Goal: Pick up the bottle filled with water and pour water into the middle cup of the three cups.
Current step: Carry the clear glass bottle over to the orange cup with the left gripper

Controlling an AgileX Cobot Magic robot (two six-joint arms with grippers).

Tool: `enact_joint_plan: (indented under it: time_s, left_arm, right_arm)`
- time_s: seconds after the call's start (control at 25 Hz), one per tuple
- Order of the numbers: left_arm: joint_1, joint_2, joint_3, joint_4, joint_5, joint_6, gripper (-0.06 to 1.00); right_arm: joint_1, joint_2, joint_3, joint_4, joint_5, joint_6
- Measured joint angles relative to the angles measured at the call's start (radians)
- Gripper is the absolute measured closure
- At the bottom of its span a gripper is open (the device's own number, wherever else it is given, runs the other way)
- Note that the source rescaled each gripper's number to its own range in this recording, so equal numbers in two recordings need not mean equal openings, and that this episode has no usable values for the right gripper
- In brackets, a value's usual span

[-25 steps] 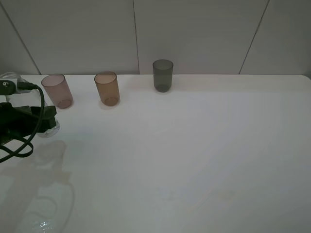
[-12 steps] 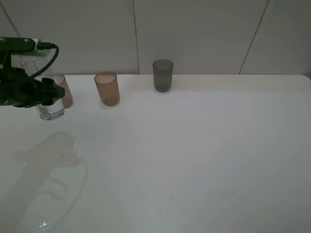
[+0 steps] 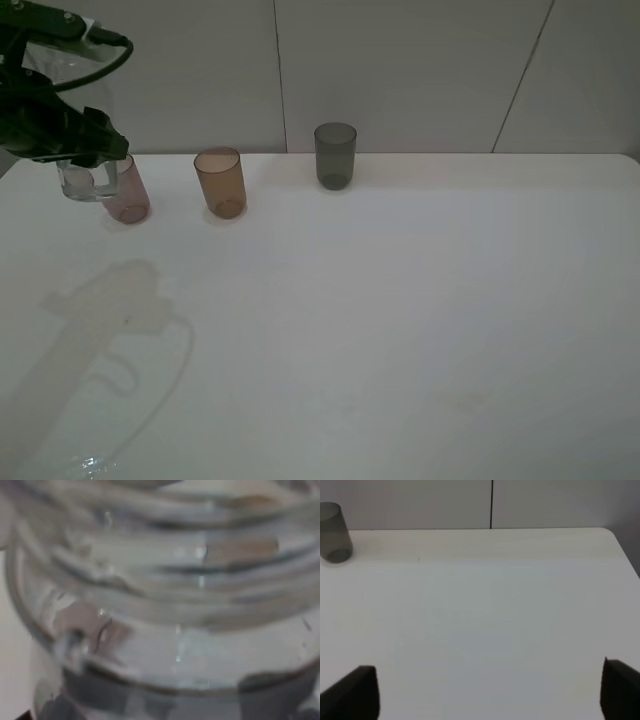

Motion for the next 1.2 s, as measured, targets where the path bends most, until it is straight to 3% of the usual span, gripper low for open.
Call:
enact_joint_plan:
  time_s: [0.24, 0.64, 1.2]
  left_arm:
    - [0.0, 0.038, -0.071, 0.259, 0.088, -0.095, 0.94]
    - [0.0, 0.186, -0.159, 0.514, 0.163, -0.155, 0.94]
    - [-0.026, 0.326, -0.229, 0.648, 0.163, -0.129, 0.94]
  right_arm:
    - [0.0, 0.0, 0.0, 0.0, 0.0, 0.0]
    - [0.0, 0.0, 0.0, 0.0, 0.0, 0.0]
    - [0.0, 0.0, 0.0, 0.0, 0.0, 0.0]
